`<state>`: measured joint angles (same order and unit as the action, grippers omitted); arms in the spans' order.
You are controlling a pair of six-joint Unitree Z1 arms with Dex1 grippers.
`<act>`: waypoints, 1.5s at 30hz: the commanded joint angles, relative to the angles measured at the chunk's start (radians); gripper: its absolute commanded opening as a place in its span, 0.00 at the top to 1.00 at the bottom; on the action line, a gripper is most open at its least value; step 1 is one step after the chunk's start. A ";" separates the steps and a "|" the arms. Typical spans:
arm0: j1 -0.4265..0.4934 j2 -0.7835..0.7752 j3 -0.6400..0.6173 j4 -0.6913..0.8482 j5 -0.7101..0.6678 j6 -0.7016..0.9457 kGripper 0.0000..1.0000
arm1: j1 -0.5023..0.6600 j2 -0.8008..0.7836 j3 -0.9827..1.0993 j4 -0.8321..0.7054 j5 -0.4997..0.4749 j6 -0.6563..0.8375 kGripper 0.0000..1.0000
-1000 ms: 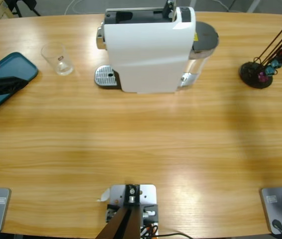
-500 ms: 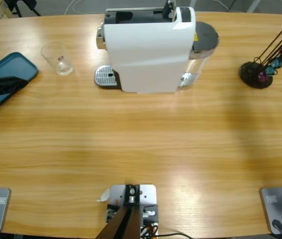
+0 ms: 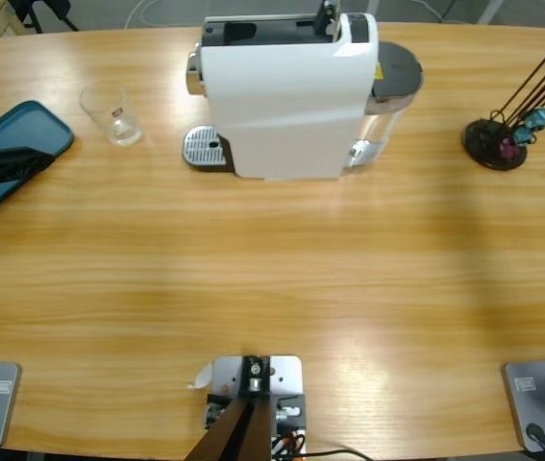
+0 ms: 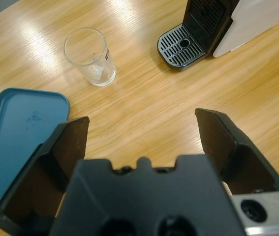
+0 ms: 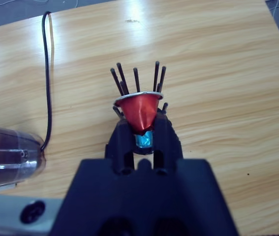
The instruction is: Pour coffee
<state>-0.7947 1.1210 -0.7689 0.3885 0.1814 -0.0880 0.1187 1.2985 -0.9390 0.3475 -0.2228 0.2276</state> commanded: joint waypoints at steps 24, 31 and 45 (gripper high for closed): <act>-0.006 -0.006 0.037 -0.017 0.007 -0.013 0.07 | 0.788 0.246 -0.471 0.173 0.302 -0.840 1.00; -0.006 -0.003 0.037 -0.017 0.007 -0.013 0.07 | 0.788 0.484 -0.627 0.121 0.407 -0.895 1.00; -0.006 0.010 0.036 -0.020 0.004 -0.012 0.07 | 0.685 0.538 -0.672 0.130 0.369 -0.969 1.00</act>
<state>-0.7965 1.1210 -0.7659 0.3796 0.1814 -0.0880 0.8254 1.7707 -1.5836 0.4775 0.1727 -0.7228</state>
